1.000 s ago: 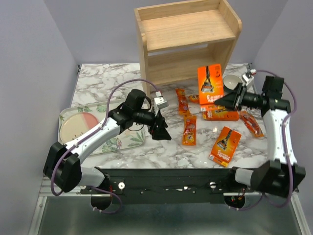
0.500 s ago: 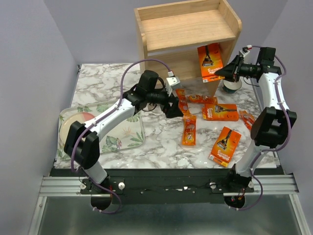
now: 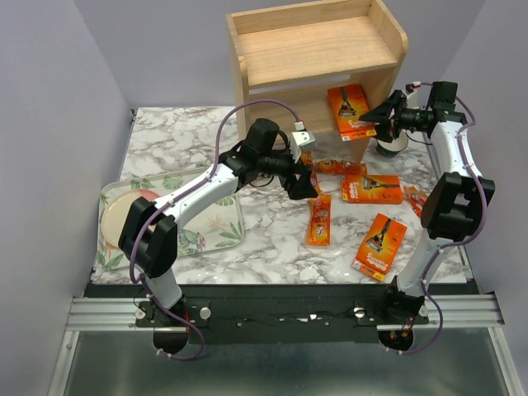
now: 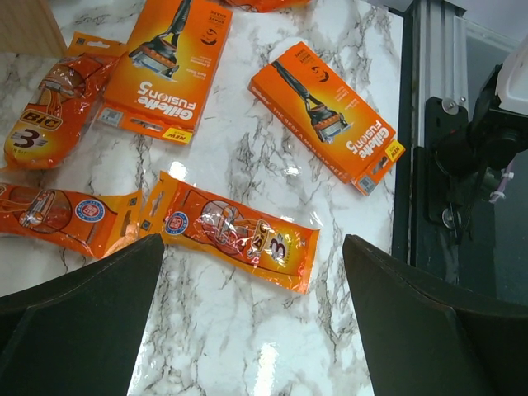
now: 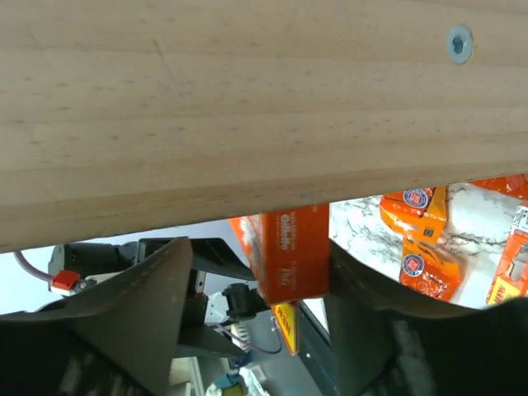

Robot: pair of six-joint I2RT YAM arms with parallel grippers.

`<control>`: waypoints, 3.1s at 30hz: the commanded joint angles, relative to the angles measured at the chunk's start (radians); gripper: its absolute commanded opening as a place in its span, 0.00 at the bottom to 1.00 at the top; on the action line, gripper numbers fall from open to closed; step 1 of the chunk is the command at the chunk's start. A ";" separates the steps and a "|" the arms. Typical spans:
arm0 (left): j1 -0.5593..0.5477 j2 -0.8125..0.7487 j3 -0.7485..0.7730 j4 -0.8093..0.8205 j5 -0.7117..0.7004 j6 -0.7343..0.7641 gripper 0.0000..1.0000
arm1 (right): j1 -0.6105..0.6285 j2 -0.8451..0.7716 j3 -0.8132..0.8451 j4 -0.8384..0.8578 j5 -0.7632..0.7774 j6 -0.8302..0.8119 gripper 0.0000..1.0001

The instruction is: Place and organize the shaving razors onto the shelf

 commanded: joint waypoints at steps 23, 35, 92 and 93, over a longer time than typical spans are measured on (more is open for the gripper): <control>-0.001 -0.005 -0.026 0.081 0.003 -0.063 0.99 | -0.006 -0.126 -0.181 0.038 0.035 0.042 0.32; -0.001 0.010 -0.023 0.075 0.000 -0.077 0.99 | -0.008 -0.048 -0.133 0.104 0.041 0.151 0.17; -0.361 0.434 -0.187 0.625 -0.063 -0.872 0.64 | -0.516 -0.727 -0.414 -0.709 0.302 -0.924 0.68; -0.361 0.449 -0.181 0.631 -0.066 -0.885 0.64 | -0.516 -0.747 -0.408 -0.721 0.301 -0.926 0.68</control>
